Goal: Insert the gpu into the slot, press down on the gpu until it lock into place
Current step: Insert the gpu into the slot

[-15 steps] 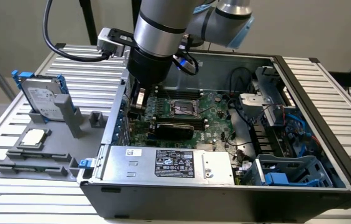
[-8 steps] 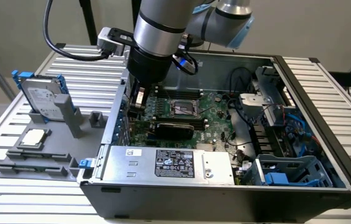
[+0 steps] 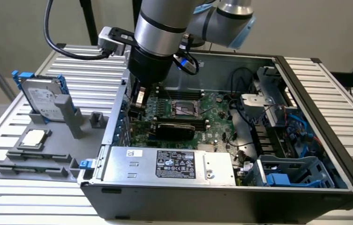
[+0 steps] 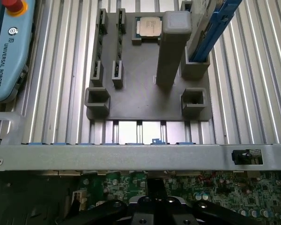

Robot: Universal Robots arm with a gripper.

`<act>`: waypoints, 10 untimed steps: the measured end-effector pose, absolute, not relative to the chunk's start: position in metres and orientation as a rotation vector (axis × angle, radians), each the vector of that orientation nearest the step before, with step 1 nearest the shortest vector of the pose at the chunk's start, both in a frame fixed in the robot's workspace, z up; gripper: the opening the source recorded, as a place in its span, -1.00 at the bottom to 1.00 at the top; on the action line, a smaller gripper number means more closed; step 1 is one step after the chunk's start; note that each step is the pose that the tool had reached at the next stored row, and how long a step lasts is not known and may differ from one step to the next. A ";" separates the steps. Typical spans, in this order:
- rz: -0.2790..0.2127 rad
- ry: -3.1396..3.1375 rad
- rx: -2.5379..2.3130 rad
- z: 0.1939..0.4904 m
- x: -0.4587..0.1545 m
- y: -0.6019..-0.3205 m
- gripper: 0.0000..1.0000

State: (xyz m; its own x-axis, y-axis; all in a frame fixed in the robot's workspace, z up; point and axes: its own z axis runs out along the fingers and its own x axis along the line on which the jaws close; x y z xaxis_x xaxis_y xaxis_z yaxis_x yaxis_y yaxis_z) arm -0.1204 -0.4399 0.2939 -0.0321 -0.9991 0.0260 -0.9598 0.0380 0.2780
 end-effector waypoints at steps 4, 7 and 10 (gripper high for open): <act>-0.270 -2.097 2.024 0.295 -0.120 -0.438 -0.79; -0.270 -2.098 2.023 0.295 -0.121 -0.437 -0.79; -0.270 -2.098 2.023 0.295 -0.121 -0.436 -0.79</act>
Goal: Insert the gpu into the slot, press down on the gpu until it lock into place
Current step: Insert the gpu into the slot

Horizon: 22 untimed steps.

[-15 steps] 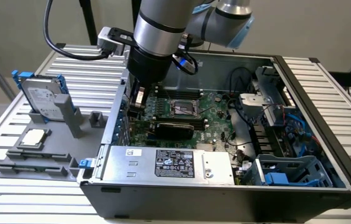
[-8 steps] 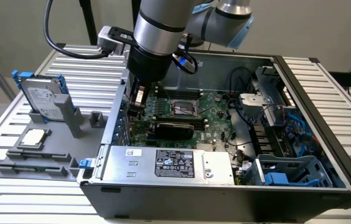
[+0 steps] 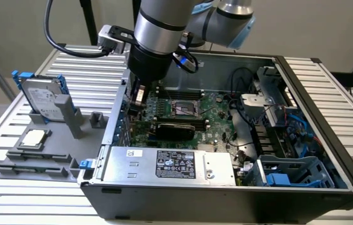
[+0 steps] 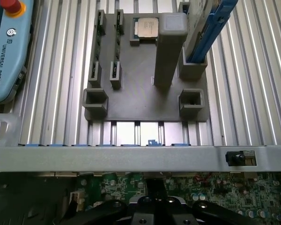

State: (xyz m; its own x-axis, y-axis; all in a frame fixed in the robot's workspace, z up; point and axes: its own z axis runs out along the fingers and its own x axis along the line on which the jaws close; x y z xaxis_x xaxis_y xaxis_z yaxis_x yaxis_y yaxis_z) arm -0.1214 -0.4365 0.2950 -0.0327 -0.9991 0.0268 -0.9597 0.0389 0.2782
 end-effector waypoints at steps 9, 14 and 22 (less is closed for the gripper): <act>-0.270 -2.099 2.021 0.295 -0.124 -0.436 -0.79; -0.270 -2.099 2.020 0.295 -0.125 -0.436 -0.79; -0.269 -2.100 2.018 0.295 -0.127 -0.436 -0.79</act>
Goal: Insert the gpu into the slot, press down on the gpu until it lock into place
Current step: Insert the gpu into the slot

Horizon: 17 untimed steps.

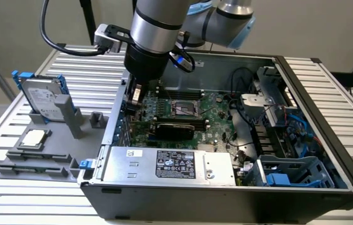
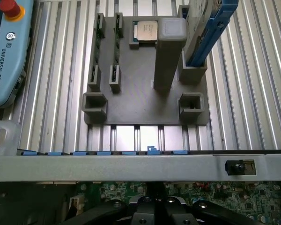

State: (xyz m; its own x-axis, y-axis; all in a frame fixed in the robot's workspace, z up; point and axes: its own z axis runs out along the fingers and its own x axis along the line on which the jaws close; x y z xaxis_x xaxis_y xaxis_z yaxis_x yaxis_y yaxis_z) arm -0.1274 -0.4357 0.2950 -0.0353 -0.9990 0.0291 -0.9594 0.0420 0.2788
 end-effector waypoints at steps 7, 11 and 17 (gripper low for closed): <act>-0.269 -2.100 2.019 0.299 -0.125 -0.436 -0.79; -0.254 -2.109 2.027 0.300 -0.122 -0.436 -0.79; -0.154 -2.168 2.082 0.301 -0.120 -0.436 -0.79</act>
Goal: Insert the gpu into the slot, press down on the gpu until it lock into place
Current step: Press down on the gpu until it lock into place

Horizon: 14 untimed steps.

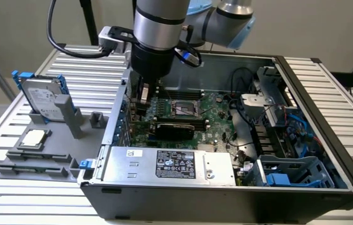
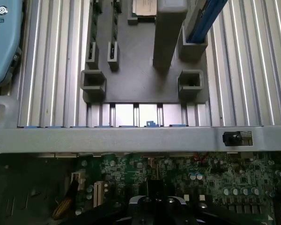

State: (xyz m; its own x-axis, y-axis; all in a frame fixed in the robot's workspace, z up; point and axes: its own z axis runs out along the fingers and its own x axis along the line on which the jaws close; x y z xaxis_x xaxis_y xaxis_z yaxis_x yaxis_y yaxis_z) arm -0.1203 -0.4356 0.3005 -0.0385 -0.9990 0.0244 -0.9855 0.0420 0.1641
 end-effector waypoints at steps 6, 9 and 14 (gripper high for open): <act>-0.041 -2.228 2.138 0.301 -0.113 -0.436 -0.79; 0.009 -2.253 2.161 0.301 -0.108 -0.436 -0.79; 0.035 -2.266 2.173 0.301 -0.101 -0.436 -0.79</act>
State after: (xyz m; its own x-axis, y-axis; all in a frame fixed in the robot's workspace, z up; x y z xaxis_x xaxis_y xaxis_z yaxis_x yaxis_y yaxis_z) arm -0.1008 -0.4358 0.3005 -0.0419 -0.9990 0.0168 -0.9990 0.0417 -0.0146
